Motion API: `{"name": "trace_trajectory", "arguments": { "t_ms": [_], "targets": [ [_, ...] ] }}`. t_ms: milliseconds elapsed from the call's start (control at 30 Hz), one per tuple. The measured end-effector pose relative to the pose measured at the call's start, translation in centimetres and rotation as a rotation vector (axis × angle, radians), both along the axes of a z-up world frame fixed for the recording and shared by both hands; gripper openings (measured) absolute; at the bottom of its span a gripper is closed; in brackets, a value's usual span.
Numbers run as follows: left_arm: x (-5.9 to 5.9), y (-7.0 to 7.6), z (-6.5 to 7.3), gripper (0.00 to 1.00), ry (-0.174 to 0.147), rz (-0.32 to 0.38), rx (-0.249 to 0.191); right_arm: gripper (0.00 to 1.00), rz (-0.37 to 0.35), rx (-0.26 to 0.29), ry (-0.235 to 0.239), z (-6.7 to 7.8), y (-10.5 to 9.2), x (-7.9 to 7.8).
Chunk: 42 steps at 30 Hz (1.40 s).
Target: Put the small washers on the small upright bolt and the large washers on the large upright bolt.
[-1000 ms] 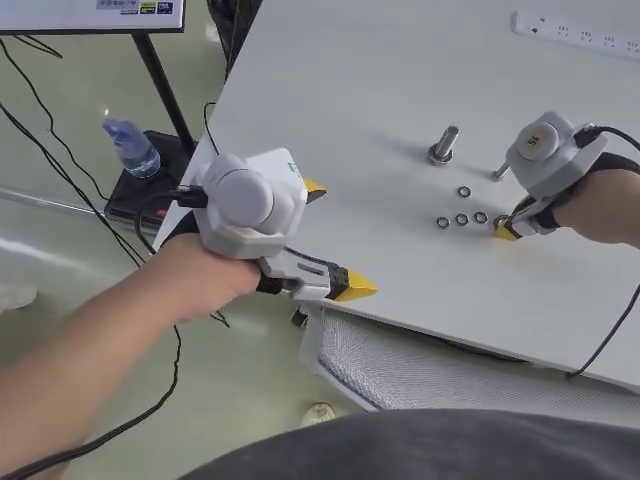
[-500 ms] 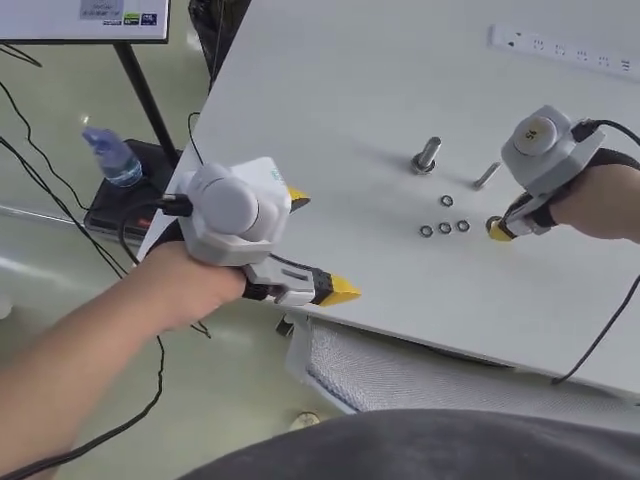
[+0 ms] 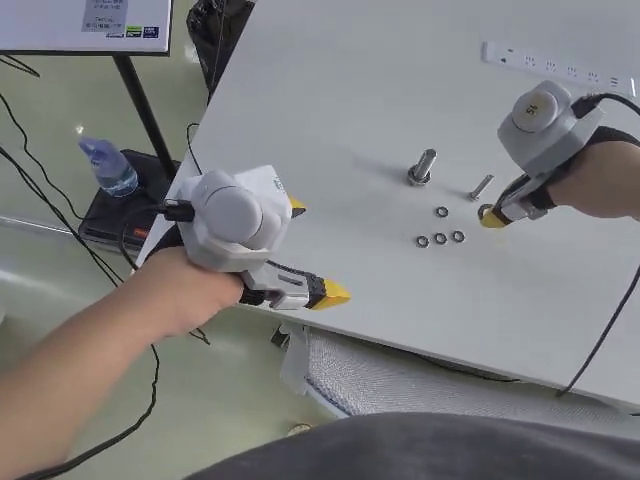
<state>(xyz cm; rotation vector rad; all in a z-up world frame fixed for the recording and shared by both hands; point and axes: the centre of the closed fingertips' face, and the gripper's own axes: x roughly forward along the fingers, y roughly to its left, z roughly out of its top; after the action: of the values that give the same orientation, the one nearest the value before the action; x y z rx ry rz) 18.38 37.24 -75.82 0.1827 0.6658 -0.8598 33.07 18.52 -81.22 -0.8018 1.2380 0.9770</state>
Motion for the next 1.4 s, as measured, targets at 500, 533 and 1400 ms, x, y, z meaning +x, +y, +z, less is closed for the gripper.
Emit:
{"name": "trace_trajectory", "arguments": {
  "t_ms": [500, 533, 1400],
  "targets": [
    [0.5, -0.2, 0.3, 0.75, -0.015, 0.002, -0.015, 0.22, 0.024, 0.030, -0.025, 1.8, 3.1, 3.5],
    [0.5, -0.2, 0.3, 0.75, -0.013, 0.002, -0.016, 0.22, 0.026, 0.030, -0.026, 1.9, 3.3, 3.6],
    [1.0, -1.1, -0.7, 0.85, -0.010, -0.024, -0.029, 0.22, 0.054, 0.025, -0.022, 2.3, 5.8, 5.3]
  ]
}}
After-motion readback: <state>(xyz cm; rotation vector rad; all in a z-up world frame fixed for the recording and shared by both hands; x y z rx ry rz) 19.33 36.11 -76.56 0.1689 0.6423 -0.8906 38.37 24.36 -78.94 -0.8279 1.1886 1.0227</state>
